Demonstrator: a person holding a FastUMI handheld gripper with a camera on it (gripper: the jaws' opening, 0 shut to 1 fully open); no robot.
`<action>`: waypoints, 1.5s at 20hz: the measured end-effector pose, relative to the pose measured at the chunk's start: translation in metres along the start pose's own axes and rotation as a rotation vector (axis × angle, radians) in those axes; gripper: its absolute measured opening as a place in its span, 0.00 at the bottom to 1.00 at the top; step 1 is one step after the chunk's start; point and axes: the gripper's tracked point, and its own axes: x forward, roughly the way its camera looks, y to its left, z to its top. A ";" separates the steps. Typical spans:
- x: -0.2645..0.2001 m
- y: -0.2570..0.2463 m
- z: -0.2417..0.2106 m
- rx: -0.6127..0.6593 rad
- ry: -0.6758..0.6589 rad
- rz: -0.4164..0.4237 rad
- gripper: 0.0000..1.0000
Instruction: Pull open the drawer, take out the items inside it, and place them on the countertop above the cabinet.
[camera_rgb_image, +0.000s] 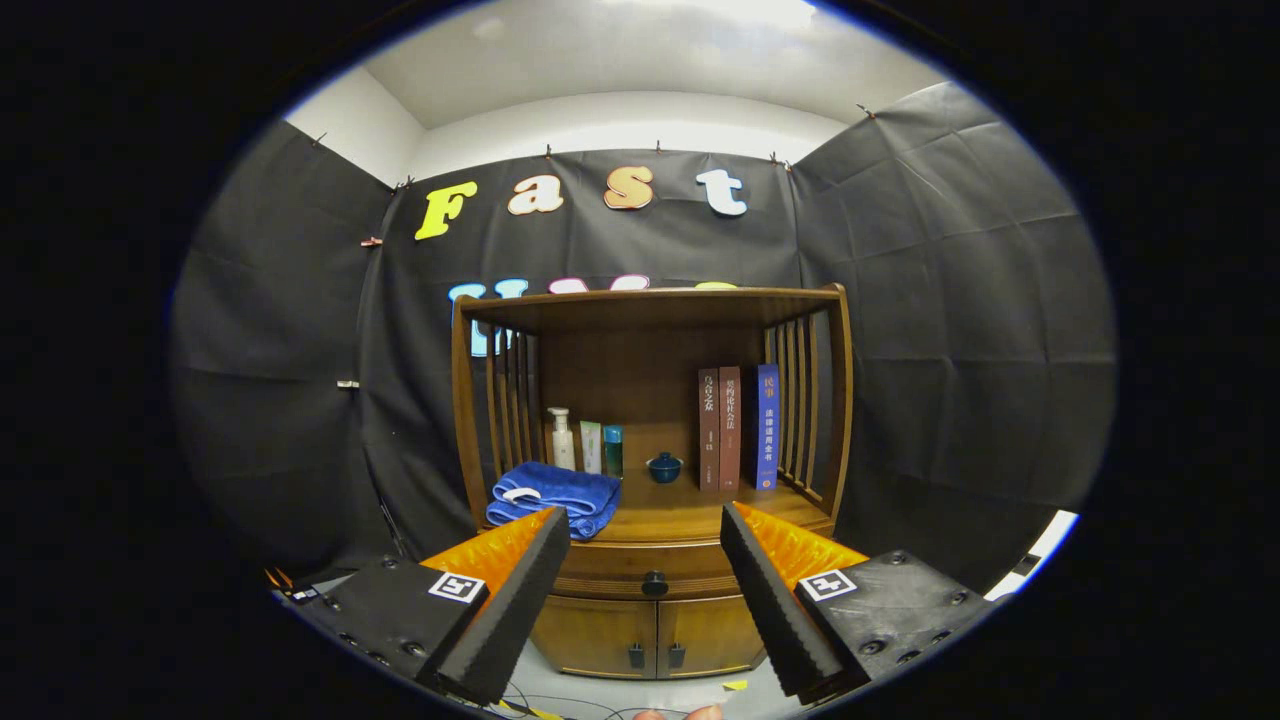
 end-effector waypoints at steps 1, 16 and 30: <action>0.003 -0.001 -0.006 0.003 0.004 -0.001 0.98; 0.088 -0.007 -0.147 0.002 0.133 0.009 0.98; 0.209 -0.020 -0.271 -0.013 0.290 -0.035 0.88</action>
